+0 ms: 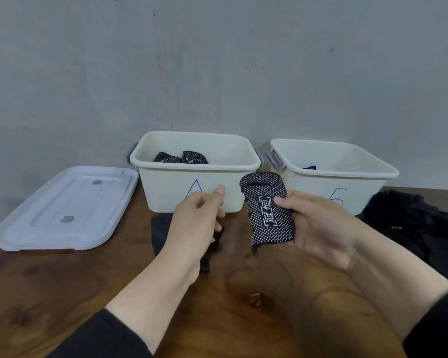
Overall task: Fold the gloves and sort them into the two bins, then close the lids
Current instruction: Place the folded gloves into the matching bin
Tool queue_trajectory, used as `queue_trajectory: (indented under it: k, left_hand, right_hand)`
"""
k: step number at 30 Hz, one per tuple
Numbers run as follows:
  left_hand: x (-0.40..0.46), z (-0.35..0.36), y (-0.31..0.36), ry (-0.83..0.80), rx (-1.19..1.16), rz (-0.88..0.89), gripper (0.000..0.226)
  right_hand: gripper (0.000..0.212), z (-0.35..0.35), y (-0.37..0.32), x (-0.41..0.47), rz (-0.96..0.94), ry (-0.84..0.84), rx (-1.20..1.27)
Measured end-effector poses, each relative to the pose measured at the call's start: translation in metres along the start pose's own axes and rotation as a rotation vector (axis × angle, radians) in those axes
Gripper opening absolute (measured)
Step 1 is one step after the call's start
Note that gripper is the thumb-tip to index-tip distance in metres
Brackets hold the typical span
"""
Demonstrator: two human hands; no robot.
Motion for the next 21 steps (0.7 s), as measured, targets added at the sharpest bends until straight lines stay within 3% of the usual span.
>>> queue_trajectory:
  k: [4,12,15,21]
  left_hand:
    - [0.012,-0.040,0.038,0.144,0.170,0.271,0.028]
    - [0.042,-0.089,0.076,0.351,0.569,0.650,0.009]
    - [0.056,-0.100,0.076,0.410,0.629,0.708,0.016]
    - [0.084,-0.124,0.057,0.542,0.761,0.742,0.031]
  right_hand:
    - [0.039,0.010,-0.037,0.013,-0.045,0.028,-0.033]
    - [0.032,0.062,-0.115,0.069,-0.121,0.060,-0.070]
    - [0.034,0.076,-0.125,0.106,-0.117,0.072,-0.073]
    - [0.011,0.100,-0.103,0.181,-0.032,0.078,-0.132]
Point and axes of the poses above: each hand's wrist, its own x-axis towards the middle knuckle, its own z-axis out of the palm, y = z × x, the point moved 10 cm from there along x, towards the middle knuckle, and after that the axes turned 10 degrees about x, right-handed, at the moved point
